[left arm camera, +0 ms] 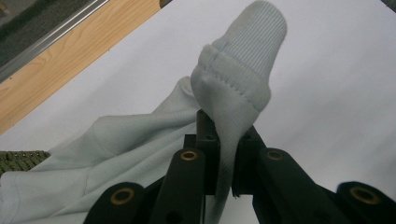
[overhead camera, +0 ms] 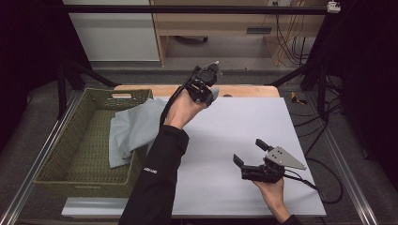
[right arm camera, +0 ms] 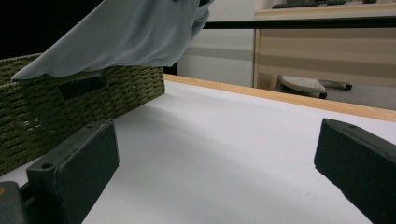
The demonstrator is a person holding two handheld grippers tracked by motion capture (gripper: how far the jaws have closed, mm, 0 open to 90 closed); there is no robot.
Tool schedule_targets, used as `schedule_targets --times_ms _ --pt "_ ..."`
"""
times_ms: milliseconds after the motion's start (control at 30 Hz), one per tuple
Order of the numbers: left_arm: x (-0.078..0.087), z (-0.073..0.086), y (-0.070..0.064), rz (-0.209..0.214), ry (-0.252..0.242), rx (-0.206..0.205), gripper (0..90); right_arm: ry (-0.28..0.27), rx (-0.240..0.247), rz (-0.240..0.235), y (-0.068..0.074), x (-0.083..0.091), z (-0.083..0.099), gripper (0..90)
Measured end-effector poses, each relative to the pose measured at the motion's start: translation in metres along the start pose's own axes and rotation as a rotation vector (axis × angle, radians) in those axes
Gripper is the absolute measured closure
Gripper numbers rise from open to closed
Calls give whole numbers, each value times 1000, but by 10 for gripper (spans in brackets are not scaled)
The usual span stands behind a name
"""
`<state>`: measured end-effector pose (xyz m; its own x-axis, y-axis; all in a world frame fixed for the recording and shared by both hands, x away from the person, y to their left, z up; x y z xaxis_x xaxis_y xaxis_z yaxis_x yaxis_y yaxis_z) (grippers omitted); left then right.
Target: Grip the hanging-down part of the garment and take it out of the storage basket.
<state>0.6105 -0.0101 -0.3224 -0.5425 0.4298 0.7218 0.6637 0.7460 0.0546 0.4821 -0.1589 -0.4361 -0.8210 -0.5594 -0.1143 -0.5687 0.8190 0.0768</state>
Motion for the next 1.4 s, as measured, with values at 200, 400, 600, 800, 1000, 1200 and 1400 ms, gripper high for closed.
schedule_targets --times_ms 200,400,600,800,1000,1200,1400 --pt "2 -1 1 -6 -1 -2 834 0 7 1 -2 1 -2 3" --pt "3 -2 1 -8 -4 1 834 -12 -26 4 -1 0 -5 3" --pt "2 -1 2 -2 3 -6 834 -32 5 -6 -5 -2 -10 4" --pt "2 -1 2 -8 -7 3 834 -41 -7 -3 -1 -9 -17 4" --pt "4 0 3 -7 -6 -2 834 -53 -23 -24 10 -22 -24 4" --pt "5 0 4 -7 -10 2 834 -46 8 -55 17 -37 -25 4" --pt "5 1 5 -3 8 -7 834 -27 -9 -57 25 -51 -22 4"
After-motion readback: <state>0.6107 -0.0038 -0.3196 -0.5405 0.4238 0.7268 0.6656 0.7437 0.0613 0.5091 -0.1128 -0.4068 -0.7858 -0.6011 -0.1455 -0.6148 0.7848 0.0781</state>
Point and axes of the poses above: each handheld gripper's, and its own axes: x roughly backward along the jaws, z roughly out of its underside, y roughly to its left, the point moved 8 cm from there along -x, roughly forward along the jaws, and after that the axes turned 15 degrees about -y, right-handed, at the moved point
